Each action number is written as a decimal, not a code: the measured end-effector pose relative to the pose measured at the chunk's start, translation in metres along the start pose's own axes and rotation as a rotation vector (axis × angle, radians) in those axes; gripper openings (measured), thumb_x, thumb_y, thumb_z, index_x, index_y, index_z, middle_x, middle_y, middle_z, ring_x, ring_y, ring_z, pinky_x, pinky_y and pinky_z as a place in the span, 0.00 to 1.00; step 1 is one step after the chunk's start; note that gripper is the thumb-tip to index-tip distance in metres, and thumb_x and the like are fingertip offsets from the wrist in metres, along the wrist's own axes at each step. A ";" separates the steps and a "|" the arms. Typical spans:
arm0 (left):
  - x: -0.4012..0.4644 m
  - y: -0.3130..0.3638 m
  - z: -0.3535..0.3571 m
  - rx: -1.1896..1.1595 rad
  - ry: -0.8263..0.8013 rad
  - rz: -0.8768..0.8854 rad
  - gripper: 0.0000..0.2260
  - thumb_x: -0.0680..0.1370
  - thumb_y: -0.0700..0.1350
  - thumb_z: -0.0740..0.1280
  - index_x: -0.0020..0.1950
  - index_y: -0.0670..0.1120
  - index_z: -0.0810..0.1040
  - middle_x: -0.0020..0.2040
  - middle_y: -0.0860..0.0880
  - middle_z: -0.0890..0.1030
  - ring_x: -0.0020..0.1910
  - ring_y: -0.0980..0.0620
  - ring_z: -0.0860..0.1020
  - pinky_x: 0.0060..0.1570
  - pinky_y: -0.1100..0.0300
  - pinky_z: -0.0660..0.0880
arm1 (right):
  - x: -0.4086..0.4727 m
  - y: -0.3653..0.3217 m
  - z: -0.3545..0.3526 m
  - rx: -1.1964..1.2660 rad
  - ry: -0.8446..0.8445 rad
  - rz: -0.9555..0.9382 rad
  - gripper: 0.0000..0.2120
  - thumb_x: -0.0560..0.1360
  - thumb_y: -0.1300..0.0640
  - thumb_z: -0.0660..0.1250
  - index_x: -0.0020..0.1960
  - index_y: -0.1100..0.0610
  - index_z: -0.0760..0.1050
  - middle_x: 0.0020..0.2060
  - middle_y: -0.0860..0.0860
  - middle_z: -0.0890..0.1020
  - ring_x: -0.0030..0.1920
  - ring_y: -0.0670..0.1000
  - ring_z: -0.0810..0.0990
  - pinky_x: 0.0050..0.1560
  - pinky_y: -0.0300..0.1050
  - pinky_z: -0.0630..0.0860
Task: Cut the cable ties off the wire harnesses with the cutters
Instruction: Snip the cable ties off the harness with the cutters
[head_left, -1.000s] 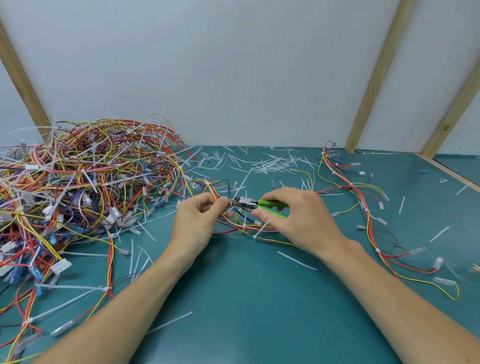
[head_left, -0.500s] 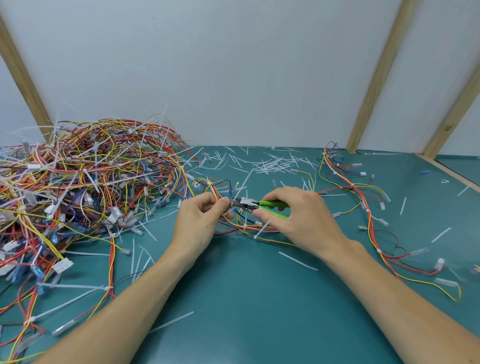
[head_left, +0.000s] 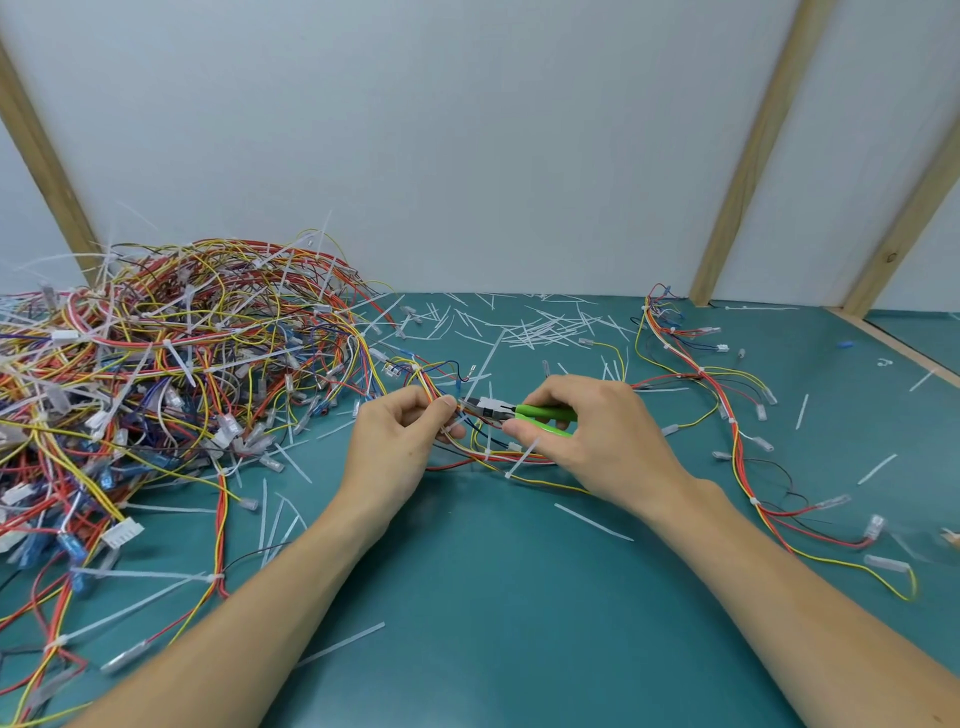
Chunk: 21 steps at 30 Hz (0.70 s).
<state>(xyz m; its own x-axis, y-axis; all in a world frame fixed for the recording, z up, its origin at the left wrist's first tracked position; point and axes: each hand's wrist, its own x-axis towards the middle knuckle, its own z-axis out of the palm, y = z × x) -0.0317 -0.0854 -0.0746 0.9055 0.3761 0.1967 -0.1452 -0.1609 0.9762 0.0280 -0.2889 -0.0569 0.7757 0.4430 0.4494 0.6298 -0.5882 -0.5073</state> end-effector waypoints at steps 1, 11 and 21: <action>0.000 0.000 0.000 0.000 0.001 -0.001 0.14 0.80 0.42 0.69 0.34 0.45 0.75 0.33 0.49 0.85 0.34 0.60 0.81 0.35 0.74 0.69 | 0.000 0.000 0.000 -0.004 0.001 0.001 0.14 0.73 0.38 0.74 0.44 0.49 0.82 0.38 0.43 0.83 0.42 0.47 0.80 0.45 0.51 0.77; 0.000 0.000 0.000 -0.014 -0.003 -0.002 0.14 0.80 0.42 0.69 0.34 0.46 0.76 0.34 0.48 0.85 0.34 0.59 0.82 0.36 0.73 0.71 | 0.000 0.002 0.002 -0.044 0.015 -0.010 0.16 0.73 0.35 0.72 0.43 0.48 0.80 0.37 0.41 0.81 0.40 0.44 0.77 0.41 0.49 0.77; 0.001 -0.002 -0.001 -0.011 -0.001 -0.010 0.12 0.82 0.45 0.66 0.40 0.45 0.80 0.36 0.50 0.86 0.33 0.63 0.80 0.36 0.75 0.69 | 0.008 0.001 -0.001 0.382 0.141 0.269 0.15 0.78 0.37 0.68 0.45 0.49 0.81 0.38 0.44 0.85 0.37 0.42 0.80 0.43 0.44 0.76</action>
<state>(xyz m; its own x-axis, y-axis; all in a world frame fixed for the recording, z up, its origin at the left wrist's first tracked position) -0.0303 -0.0840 -0.0763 0.9071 0.3771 0.1870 -0.1406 -0.1474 0.9790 0.0343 -0.2865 -0.0534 0.9169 0.1974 0.3470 0.3973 -0.3671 -0.8410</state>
